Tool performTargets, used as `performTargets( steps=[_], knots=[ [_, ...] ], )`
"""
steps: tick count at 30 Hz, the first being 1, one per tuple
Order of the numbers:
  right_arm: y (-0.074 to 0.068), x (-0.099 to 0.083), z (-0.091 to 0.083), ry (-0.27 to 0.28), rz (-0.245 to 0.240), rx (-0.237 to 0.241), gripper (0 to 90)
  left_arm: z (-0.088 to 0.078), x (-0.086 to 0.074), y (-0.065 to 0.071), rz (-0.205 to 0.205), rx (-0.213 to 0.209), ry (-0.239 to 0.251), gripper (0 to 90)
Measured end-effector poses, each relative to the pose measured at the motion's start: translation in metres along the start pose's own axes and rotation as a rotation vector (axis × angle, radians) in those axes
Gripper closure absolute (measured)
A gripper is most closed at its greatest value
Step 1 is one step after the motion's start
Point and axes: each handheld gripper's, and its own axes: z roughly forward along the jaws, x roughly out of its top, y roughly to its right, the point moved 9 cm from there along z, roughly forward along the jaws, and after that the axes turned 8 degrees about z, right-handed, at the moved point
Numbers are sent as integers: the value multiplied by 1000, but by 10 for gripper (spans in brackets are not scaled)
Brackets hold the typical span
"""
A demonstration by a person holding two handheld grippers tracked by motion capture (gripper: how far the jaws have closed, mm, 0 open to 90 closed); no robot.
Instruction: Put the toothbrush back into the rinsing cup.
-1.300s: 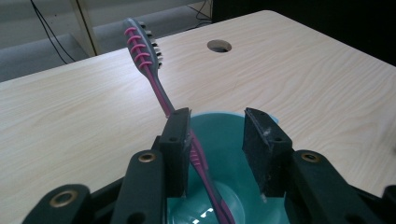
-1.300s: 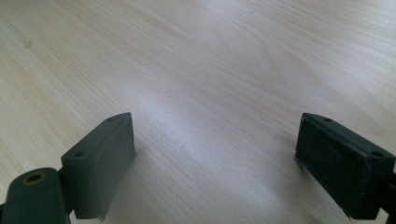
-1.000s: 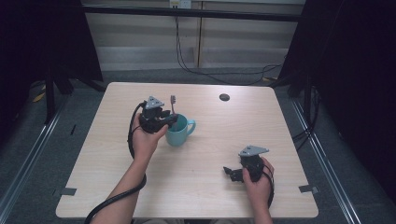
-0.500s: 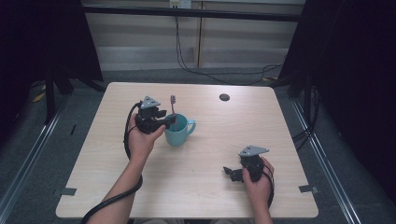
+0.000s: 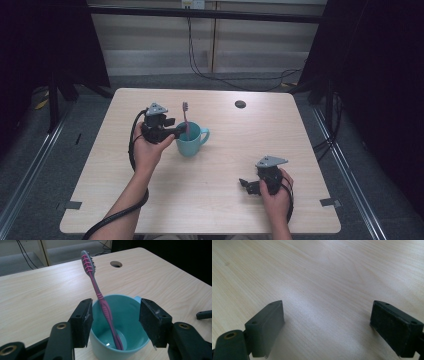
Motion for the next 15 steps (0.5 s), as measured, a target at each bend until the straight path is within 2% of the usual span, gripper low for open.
performTargets(
  steps=[15],
  knots=[
    [0, 0, 0, 0, 2, 0, 112, -10, -6, -4, 12, 17, -28, 323]
  ],
)
